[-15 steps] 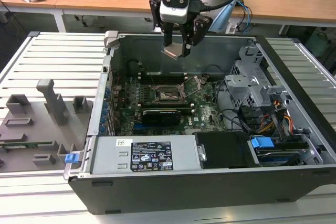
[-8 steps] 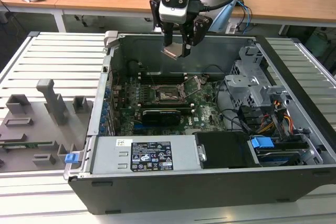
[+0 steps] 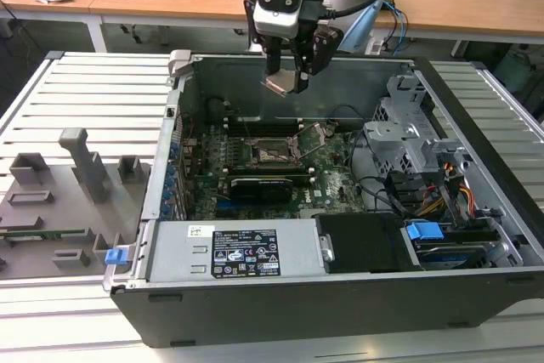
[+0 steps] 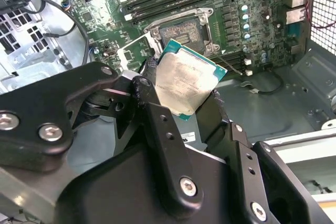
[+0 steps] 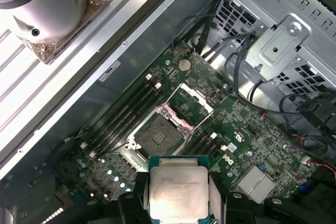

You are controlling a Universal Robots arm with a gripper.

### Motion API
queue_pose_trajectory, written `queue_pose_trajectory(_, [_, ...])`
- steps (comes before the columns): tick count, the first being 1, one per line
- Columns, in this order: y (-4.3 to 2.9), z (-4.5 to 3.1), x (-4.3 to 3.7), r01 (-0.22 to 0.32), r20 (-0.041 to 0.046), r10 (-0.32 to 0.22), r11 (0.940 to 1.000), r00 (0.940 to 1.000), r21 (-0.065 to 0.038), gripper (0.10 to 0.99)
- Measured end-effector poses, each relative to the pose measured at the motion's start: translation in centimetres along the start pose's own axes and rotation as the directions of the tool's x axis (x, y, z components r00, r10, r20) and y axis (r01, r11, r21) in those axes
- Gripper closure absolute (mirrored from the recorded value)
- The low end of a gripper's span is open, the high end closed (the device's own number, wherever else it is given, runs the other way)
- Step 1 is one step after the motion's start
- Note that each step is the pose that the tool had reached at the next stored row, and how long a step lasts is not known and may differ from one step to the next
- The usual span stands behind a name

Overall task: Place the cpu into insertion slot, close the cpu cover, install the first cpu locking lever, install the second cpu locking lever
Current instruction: 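Place the cpu into insertion slot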

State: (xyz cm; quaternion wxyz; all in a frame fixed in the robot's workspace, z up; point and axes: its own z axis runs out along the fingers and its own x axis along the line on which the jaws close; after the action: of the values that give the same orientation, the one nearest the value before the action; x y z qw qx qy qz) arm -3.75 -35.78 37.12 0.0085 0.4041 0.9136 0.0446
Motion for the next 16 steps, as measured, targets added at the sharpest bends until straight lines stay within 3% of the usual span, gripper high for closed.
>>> queue_pose_trajectory(10, [0.0,0.04,0.0,-0.071,0.0063,0.072,0.9974,0.9974,-0.002,0.545])
queue_pose_trajectory(16, [-0.02,0.19,0.0,-0.157,0.0137,0.157,0.9876,0.9875,-0.004,0.545])
